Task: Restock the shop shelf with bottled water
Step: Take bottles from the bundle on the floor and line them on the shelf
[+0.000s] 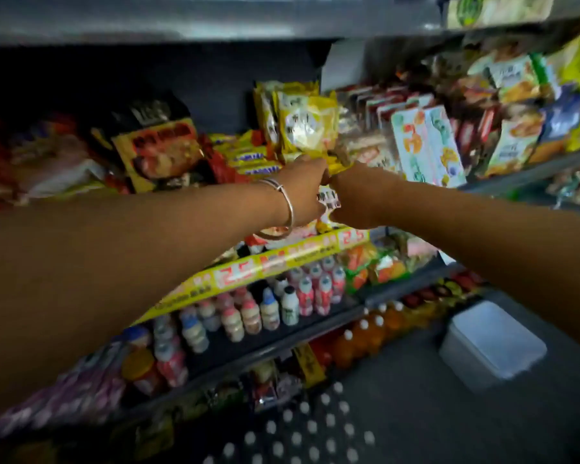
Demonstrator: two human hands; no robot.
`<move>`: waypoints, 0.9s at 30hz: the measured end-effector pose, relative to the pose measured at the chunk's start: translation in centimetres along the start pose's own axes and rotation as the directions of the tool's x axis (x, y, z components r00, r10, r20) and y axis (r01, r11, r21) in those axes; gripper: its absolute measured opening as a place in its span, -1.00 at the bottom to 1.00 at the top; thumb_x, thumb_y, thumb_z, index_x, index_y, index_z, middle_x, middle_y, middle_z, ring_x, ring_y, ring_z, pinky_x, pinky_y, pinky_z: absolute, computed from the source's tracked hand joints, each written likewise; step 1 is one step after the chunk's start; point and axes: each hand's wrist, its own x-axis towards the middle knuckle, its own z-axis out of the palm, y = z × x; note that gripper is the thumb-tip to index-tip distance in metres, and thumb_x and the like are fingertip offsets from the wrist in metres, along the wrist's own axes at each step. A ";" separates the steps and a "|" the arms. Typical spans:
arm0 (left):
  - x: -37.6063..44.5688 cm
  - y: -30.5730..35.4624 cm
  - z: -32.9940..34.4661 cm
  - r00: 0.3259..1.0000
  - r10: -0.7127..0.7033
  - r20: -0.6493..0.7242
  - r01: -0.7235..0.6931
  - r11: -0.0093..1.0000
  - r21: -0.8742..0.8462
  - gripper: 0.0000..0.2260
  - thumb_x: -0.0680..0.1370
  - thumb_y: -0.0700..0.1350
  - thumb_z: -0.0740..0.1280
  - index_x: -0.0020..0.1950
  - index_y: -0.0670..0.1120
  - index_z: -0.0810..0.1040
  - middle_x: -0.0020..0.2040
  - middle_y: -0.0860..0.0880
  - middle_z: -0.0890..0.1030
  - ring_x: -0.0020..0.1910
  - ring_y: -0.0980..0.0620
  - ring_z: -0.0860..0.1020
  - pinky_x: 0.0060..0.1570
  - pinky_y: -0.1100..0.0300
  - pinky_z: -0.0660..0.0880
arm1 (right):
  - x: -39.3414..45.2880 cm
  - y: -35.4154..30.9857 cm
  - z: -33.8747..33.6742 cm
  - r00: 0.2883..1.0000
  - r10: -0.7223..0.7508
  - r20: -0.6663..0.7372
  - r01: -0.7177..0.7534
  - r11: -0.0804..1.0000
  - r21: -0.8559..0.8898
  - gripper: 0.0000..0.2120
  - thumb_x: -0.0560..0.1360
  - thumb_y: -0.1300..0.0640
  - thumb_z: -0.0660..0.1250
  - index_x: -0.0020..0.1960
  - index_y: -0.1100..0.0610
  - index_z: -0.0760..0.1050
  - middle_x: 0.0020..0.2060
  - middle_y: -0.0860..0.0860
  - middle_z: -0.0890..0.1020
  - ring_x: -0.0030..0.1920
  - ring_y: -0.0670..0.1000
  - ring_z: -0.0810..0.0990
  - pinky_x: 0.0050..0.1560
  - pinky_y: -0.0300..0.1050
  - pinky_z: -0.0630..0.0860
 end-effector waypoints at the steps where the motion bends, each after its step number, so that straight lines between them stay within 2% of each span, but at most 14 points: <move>1: 0.4 -0.2 2.7 0.999 -0.002 0.047 0.003 1.000 -0.019 -0.65 0.46 -0.19 0.36 0.21 -0.22 0.39 0.21 -0.21 0.42 0.17 -0.15 0.45 0.01 0.21 0.29 | 0.2 0.6 2.6 0.999 0.017 0.042 -0.017 1.000 0.020 -0.62 0.52 0.13 0.27 0.32 0.19 0.39 0.20 0.21 0.50 0.21 0.21 0.50 0.10 -0.03 0.46; 4: 1.3 -1.3 10.9 0.983 0.014 0.182 -0.001 0.997 -0.073 -0.67 0.48 -0.20 0.33 0.21 -0.23 0.37 0.22 -0.22 0.39 0.16 -0.18 0.46 0.05 0.14 0.37 | 0.6 2.0 10.3 0.982 0.071 0.177 -0.084 0.994 0.066 -0.66 0.51 0.15 0.27 0.25 0.24 0.44 0.20 0.22 0.51 0.22 0.22 0.50 0.11 -0.01 0.48; 8: 0.8 -3.6 21.3 0.947 0.016 0.322 0.027 0.991 -0.129 -0.76 0.51 -0.22 0.29 0.16 -0.18 0.38 0.20 -0.23 0.41 0.16 -0.19 0.44 0.00 0.09 0.35 | 0.9 3.4 21.3 0.925 0.165 0.341 -0.219 0.968 0.126 -0.68 0.50 0.21 0.27 0.24 0.24 0.43 0.21 0.22 0.49 0.20 0.23 0.51 0.07 0.02 0.49; 12: -0.9 -6.4 31.9 0.875 -0.009 0.485 0.067 0.992 -0.104 -0.66 0.51 -0.21 0.30 0.26 -0.23 0.35 0.28 -0.20 0.35 0.23 -0.17 0.40 0.12 0.12 0.30 | -0.2 4.4 33.1 0.843 0.222 0.490 -0.351 0.918 0.187 -0.63 0.52 0.18 0.25 0.32 0.22 0.37 0.27 0.18 0.44 0.25 0.22 0.46 0.19 0.05 0.47; 15: -2.1 -8.0 40.5 0.842 -0.020 0.539 0.103 0.987 -0.124 -0.66 0.48 -0.23 0.32 0.23 -0.20 0.39 0.28 -0.17 0.37 0.27 -0.14 0.38 0.25 0.08 0.33 | -1.6 5.4 42.8 0.758 0.257 0.600 -0.454 0.868 0.201 -0.61 0.55 0.17 0.24 0.36 0.18 0.34 0.29 0.16 0.42 0.29 0.19 0.43 0.24 0.03 0.44; 21: -3.9 -9.3 58.7 0.764 -0.024 0.645 0.123 0.987 -0.108 -0.58 0.51 -0.20 0.31 0.35 -0.14 0.31 0.33 -0.18 0.33 0.30 -0.19 0.35 0.27 0.00 0.33 | -3.8 7.1 62.3 0.652 0.253 0.714 -0.564 0.792 0.234 -0.57 0.52 0.15 0.29 0.36 0.19 0.35 0.28 0.19 0.44 0.30 0.19 0.43 0.25 0.00 0.41; 24: -4.6 -9.8 66.4 0.761 -0.030 0.648 0.108 0.991 -0.080 -0.60 0.51 -0.18 0.31 0.33 -0.13 0.33 0.31 -0.17 0.34 0.32 -0.18 0.32 0.27 0.01 0.32 | -4.8 7.3 70.5 0.624 0.256 0.739 -0.616 0.743 0.263 -0.47 0.49 0.12 0.35 0.40 0.20 0.28 0.26 0.21 0.47 0.27 0.21 0.44 0.25 0.04 0.43; 27: -5.0 -10.0 72.2 0.771 -0.033 0.637 0.084 0.995 -0.050 -0.60 0.51 -0.14 0.32 0.32 -0.11 0.34 0.30 -0.16 0.34 0.32 -0.17 0.30 0.28 -0.01 0.30 | -6.0 7.1 77.0 0.592 0.307 0.745 -0.702 0.650 0.291 -0.36 0.45 0.11 0.41 0.42 0.20 0.20 0.24 0.21 0.49 0.24 0.22 0.46 0.22 0.10 0.45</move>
